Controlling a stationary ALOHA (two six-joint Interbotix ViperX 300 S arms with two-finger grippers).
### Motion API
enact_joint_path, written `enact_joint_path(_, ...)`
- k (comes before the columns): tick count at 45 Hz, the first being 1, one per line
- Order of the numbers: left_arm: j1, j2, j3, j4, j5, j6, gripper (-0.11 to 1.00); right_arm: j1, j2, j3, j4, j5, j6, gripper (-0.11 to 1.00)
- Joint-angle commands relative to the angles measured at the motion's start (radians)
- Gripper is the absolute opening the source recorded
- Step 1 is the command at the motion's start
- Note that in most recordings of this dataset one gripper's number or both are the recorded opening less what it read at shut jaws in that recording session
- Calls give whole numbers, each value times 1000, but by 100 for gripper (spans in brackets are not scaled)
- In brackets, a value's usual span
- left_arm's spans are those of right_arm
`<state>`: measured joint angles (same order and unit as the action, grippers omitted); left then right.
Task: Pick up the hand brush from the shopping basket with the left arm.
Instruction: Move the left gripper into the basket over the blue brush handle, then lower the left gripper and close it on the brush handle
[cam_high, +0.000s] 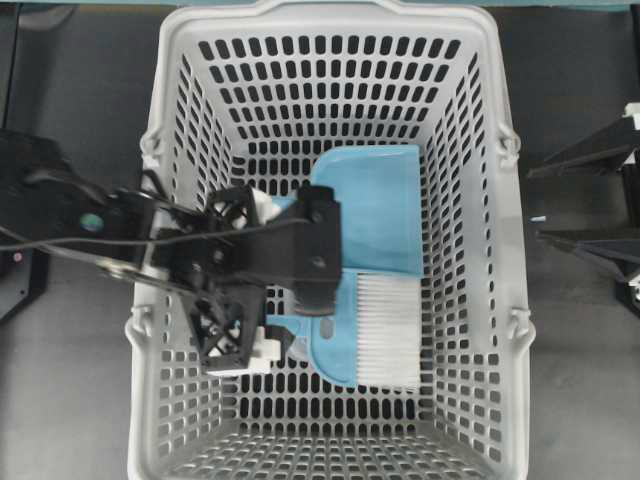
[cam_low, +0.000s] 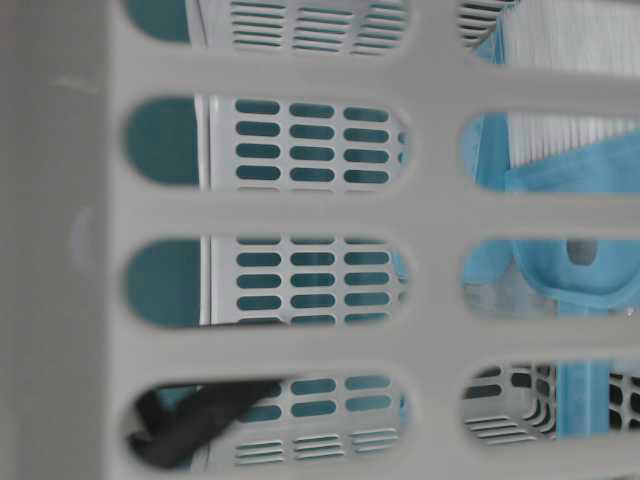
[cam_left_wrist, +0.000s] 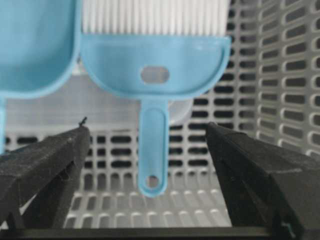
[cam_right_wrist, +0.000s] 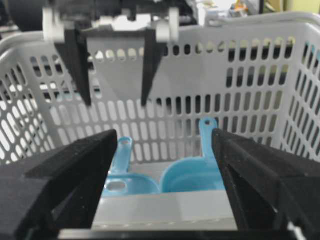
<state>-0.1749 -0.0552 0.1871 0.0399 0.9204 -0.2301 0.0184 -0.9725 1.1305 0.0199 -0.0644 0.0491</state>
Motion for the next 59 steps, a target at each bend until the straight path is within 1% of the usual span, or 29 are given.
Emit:
enact_joint_path(1, -5, 17, -5, 3, 21, -2, 90, 2, 6, -14, 2, -12, -2, 73)
enact_joint_path(8, -17, 72, 12, 3, 46, 0, 90, 2, 5, -11, 2, -12, -2, 73)
enact_joint_path(19, -37, 141, 25, 3, 35, -11, 90, 15, 5, 0, 2, -12, 2, 73)
enact_joint_path(28, -37, 198, 49, 3, 31, 2, 90, 17, 5, 3, 2, -12, 2, 73)
enact_joint_path(41, -14, 202, 118, 3, -63, 0, 90, 15, 5, 3, 2, -12, 2, 73)
enact_joint_path(51, -9, 201, 124, 3, -81, 2, 89, 17, 5, 6, 2, -12, 3, 73)
enact_joint_path(54, -11, 201, 123, 3, -81, -2, 86, 15, 5, 6, 2, -12, 3, 73)
enact_joint_path(56, -12, 199, 124, 3, -80, 0, 82, 17, 5, 9, 3, -11, 5, 72)
enact_joint_path(57, -14, 199, 123, 3, -78, 0, 78, 17, 5, 9, 2, -9, 6, 72)
enact_joint_path(59, -18, 199, 121, 3, -75, 0, 66, 17, 5, 9, 2, -8, 8, 72)
